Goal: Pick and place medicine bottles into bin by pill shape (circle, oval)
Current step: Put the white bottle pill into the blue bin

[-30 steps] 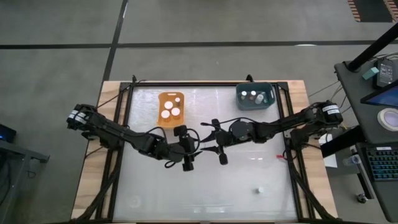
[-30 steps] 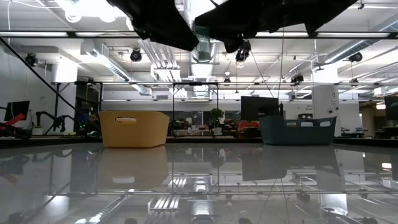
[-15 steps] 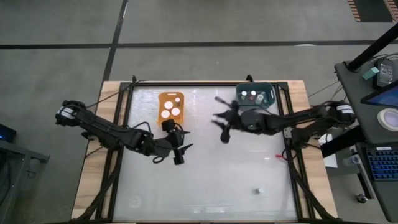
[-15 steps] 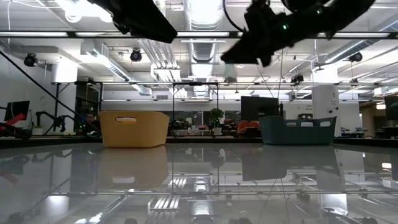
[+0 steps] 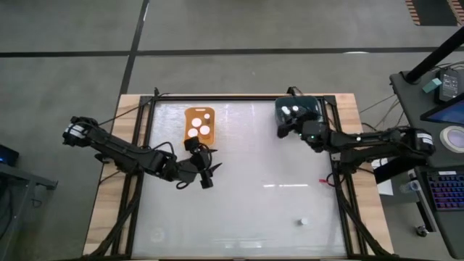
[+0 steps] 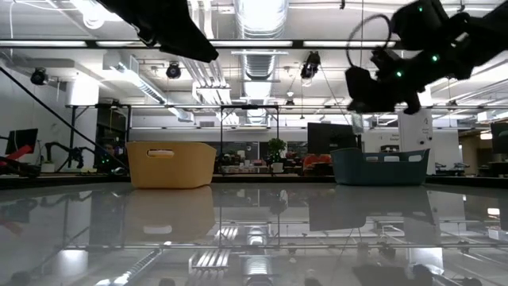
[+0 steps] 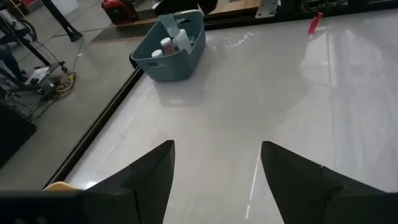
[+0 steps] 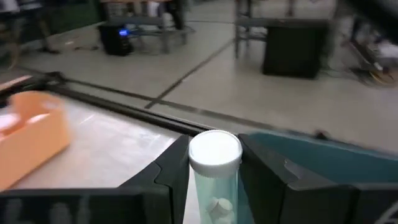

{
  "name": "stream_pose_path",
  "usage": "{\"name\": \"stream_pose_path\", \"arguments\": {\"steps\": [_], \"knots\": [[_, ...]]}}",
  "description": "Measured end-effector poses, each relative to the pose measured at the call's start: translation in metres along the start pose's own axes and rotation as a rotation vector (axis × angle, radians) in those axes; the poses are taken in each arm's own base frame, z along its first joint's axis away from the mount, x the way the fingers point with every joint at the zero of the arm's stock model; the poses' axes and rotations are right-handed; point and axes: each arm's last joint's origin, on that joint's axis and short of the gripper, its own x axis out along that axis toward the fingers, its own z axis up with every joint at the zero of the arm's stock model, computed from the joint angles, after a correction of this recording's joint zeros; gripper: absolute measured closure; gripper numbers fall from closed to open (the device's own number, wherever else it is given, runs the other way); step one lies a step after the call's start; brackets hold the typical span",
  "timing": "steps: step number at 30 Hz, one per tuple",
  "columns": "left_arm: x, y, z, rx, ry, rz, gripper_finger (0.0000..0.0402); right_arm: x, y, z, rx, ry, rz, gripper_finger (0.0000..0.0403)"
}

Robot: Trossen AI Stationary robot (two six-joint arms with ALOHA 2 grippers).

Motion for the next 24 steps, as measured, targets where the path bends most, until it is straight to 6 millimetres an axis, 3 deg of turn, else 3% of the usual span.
{"name": "stream_pose_path", "arguments": {"steps": [5, 11, 24], "knots": [[0.0, 0.001, 0.0, 0.019, -0.003, 0.03, 0.0178, 0.004, -0.026, -0.014, 0.061, 0.02, -0.101, 0.0287], [0.0, 0.002, 0.0, 0.026, -0.009, 0.08, 0.0178, 0.011, -0.041, -0.028, 0.101, 0.035, -0.177, 0.0286], [0.0, 0.003, 0.0, 0.029, -0.012, 0.107, 0.0178, 0.031, -0.041, -0.048, 0.084, 0.029, -0.238, 0.0285]]}}
